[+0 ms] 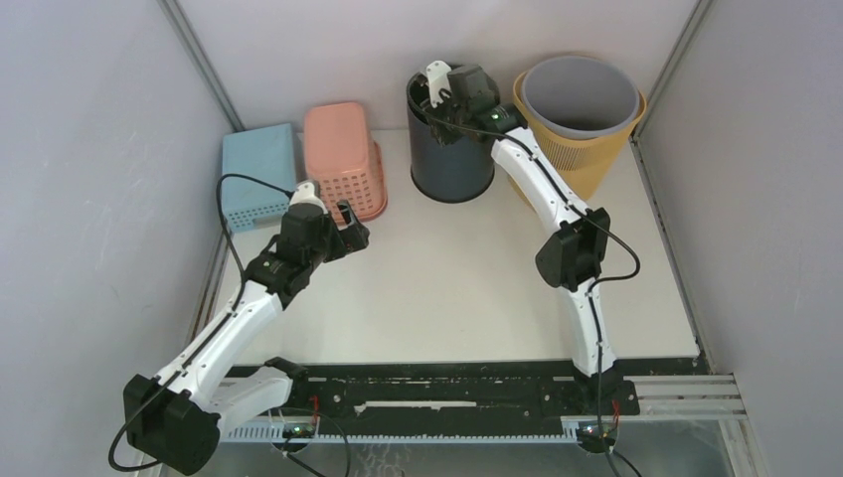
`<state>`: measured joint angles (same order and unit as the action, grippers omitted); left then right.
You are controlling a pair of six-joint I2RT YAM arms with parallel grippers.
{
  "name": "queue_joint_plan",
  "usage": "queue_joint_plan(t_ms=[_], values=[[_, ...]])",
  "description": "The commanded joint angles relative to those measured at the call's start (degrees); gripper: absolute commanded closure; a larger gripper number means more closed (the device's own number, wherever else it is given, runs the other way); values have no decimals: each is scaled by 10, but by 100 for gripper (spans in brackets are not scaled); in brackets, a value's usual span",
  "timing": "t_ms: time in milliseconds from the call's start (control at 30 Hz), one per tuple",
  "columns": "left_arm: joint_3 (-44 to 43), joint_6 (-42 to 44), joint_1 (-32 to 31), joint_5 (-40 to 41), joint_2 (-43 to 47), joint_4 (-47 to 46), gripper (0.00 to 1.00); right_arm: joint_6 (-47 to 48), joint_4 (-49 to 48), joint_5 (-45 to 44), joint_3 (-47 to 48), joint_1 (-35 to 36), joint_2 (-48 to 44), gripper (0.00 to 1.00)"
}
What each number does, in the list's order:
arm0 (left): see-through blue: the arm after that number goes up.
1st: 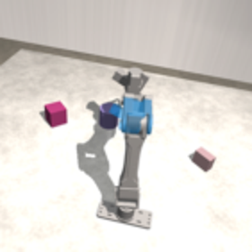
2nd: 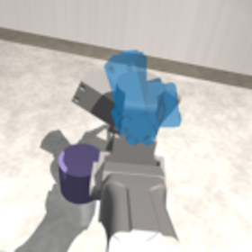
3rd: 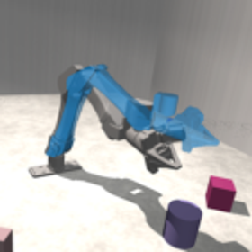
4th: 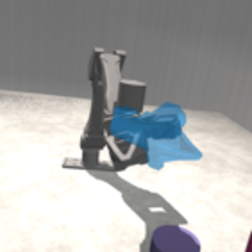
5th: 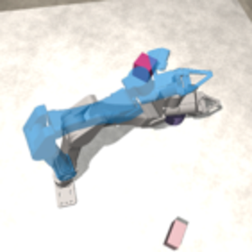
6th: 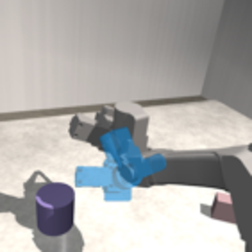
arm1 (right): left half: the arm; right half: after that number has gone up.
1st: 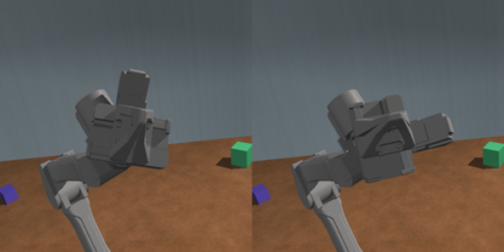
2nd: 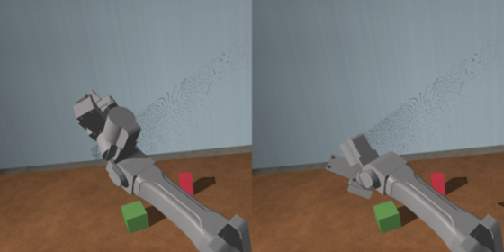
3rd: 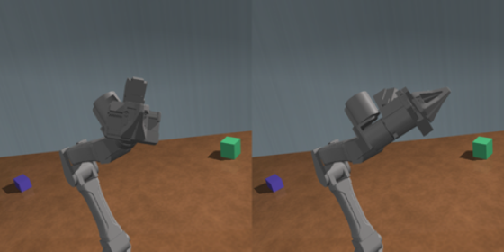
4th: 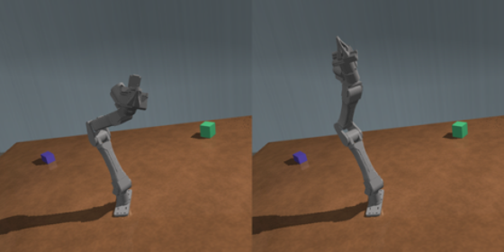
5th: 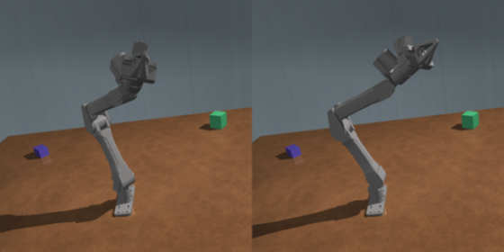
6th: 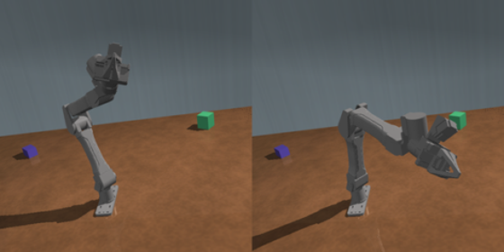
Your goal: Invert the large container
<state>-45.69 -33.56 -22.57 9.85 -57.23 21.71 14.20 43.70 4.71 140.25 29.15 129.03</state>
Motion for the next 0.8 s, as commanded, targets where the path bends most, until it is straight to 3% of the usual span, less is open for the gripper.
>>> queue_joint_plan(t_ms=[0, 200, 467, 767], values=[[10, -7, -7, -3, 13, -18, 0, -14, 63, 16, -42, 10, -59, 68], [11, -8, -12, 0, 16, -15, 0, -35, 83, 16, -114, 32, -113, 76], [9, -8, -13, 0, 12, -16, 0, -105, 78, 23, -271, 83, -246, 75], [16, -9, -14, -3, 31, -17, 0, -241, 85, -115, -469, 226, -399, 69]])
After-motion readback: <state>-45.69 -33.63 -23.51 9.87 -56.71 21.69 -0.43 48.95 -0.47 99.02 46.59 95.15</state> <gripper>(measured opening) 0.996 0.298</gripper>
